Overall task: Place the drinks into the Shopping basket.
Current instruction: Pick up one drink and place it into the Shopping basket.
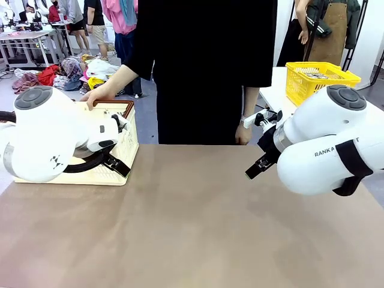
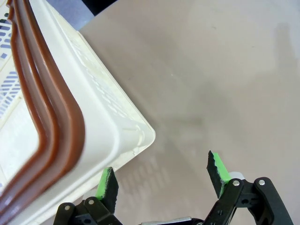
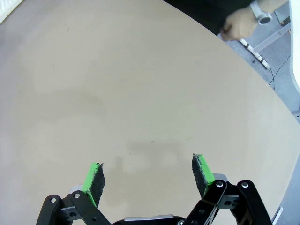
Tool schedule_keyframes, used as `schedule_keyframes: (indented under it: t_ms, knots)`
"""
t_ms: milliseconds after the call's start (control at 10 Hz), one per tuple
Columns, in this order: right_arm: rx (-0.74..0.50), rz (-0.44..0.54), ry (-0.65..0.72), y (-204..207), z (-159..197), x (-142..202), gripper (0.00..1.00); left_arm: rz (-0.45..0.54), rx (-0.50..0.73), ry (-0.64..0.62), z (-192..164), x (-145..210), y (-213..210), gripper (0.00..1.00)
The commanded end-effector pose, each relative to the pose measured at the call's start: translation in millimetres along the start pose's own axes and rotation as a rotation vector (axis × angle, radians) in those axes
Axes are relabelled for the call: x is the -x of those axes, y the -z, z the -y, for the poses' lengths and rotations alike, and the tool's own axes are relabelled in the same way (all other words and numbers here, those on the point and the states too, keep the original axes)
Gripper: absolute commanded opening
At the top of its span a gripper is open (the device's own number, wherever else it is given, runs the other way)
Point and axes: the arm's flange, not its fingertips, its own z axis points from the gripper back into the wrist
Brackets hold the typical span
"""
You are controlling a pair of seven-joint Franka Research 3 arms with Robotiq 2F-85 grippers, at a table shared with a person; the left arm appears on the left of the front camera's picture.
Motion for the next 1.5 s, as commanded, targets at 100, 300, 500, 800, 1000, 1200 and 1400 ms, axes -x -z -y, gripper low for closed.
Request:
schedule_keyframes:
  t_ms: [100,300,500,800,1000,1200,1400]
  knots:
    - [0.0,0.0,0.0,0,0,0,1.0,0.0,-0.001,-0.002,-1,0,0,1.0]
    - [0.0,0.0,0.0,0,0,0,1.0,0.0,-0.001,-0.002,-1,0,0,1.0]
    - [-0.07,-0.074,0.033,-6,3,2,1.0,-0.025,0.071,-0.02,0,-2,-10,1.0]
    - [-0.434,-0.159,0.45,-78,15,10,1.0,-0.178,0.362,-0.325,-6,-1,-78,1.0]
    - [-0.706,-0.018,0.517,-133,35,33,1.0,-0.095,0.567,-0.365,-28,18,-124,1.0]
    - [-0.826,0.149,0.644,-190,74,84,1.0,0.07,0.805,-0.466,-99,67,-180,1.0]
    - [-0.84,0.35,0.872,-232,133,159,1.0,0.334,0.933,-0.708,-187,149,-217,1.0]
